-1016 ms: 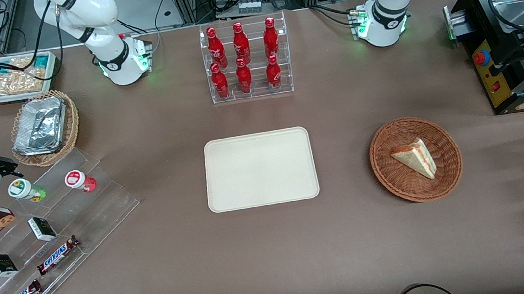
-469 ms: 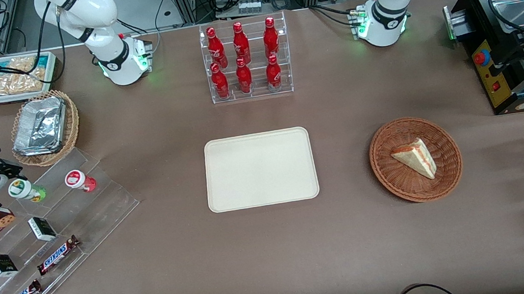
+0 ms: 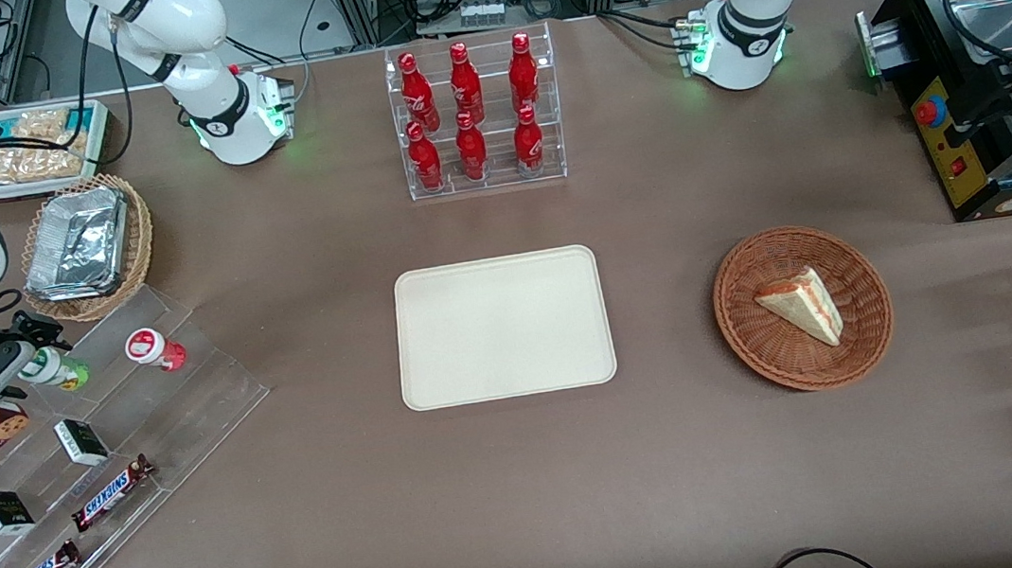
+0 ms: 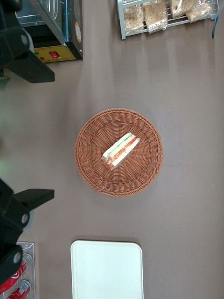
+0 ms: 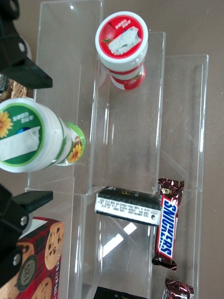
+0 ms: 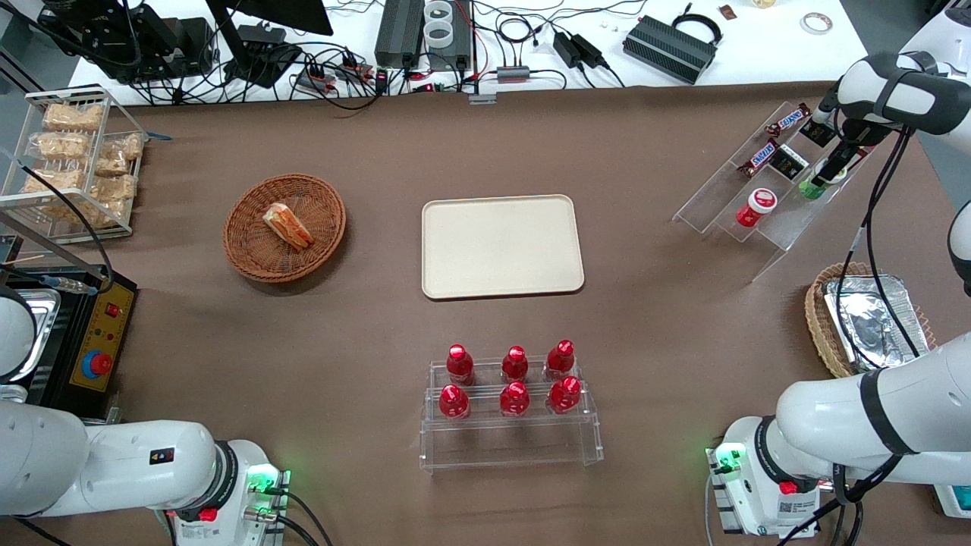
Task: Place green gum on tray
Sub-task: 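Close the right gripper around the green gum bottle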
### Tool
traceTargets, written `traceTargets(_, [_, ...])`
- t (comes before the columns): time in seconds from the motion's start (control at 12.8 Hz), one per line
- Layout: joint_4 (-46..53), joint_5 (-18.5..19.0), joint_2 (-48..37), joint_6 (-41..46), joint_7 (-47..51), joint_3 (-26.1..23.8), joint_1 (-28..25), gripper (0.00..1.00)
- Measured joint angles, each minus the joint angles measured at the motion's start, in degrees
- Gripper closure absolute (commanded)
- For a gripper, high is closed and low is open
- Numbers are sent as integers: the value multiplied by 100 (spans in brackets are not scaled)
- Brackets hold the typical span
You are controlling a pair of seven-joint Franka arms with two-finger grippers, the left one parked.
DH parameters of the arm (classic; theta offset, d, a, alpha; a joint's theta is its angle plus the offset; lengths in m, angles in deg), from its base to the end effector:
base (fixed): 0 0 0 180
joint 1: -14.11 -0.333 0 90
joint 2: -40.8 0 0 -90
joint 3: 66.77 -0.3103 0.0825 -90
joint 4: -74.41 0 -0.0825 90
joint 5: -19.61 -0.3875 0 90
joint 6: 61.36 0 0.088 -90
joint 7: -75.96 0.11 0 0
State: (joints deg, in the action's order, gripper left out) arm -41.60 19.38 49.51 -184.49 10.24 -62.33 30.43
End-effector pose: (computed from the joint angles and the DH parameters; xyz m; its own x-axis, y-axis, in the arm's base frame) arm 0.5417 -0.2042 0.3622 0.7084 0.7056 -0.0189 0.7052 -0.7086 -0.0214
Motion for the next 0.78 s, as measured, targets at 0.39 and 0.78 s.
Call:
traceTargets(0.39, [-10, -1, 0, -1, -5, 0, 0, 100])
traceTargets(0.78, [174, -2, -183, 465, 301, -102, -104, 100])
